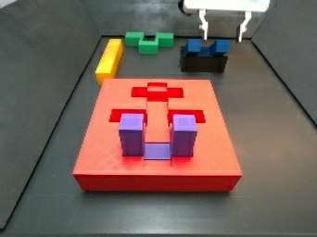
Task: Pick up the blue object. Move up. Place the blue object on the fixture. Regrasp the blue object. Move to above the board. Insert the blue object.
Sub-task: Regrasp the blue object.
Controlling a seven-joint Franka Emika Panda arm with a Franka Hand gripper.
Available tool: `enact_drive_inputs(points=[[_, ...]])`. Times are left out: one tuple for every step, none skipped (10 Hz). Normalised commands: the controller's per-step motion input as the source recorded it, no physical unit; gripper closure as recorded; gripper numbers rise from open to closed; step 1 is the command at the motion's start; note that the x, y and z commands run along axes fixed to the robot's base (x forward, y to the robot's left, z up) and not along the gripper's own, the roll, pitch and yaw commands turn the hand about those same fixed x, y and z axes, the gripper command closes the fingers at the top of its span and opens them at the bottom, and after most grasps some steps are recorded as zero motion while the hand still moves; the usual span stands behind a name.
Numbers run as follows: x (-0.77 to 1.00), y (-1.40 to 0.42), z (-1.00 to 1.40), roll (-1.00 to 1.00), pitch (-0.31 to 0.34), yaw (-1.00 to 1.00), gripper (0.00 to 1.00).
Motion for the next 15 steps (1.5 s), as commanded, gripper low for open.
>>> enact_drive_inputs(points=[[0.15, 0.28, 0.51, -0.33, 0.186, -0.03, 0.0], [0.11, 0.25, 0.34, 0.0, 0.206, -0.01, 0.0], [0.1, 0.15, 0.15, 0.45, 0.3, 0.0, 0.0], [0.17, 0.03, 0.17, 0.91, 0.526, 0.01, 0.0], [0.15, 0.0, 0.09, 1.0, 0.554, 0.03, 0.0], [0.14, 0.0, 0.05, 1.0, 0.546, 0.04, 0.0], [0.15, 0.0, 0.0, 1.0, 0.497, 0.08, 0.0], [0.17, 0.0, 0.0, 1.0, 0.4, 0.14, 0.0], [0.18, 0.0, 0.0, 1.0, 0.391, 0.17, 0.0], [0.17, 0.0, 0.0, 1.0, 0.386, 0.19, 0.0], [0.15, 0.0, 0.0, 1.0, 0.377, 0.19, 0.0], [0.13, -0.04, 0.0, 1.0, 0.369, 0.2, 0.0], [0.12, -0.04, 0.0, 1.0, 0.34, 0.2, 0.0], [0.12, -0.06, 0.0, 1.0, 0.326, 0.2, 0.0], [0.1, -0.07, 0.0, 1.0, 0.289, 0.2, 0.0]])
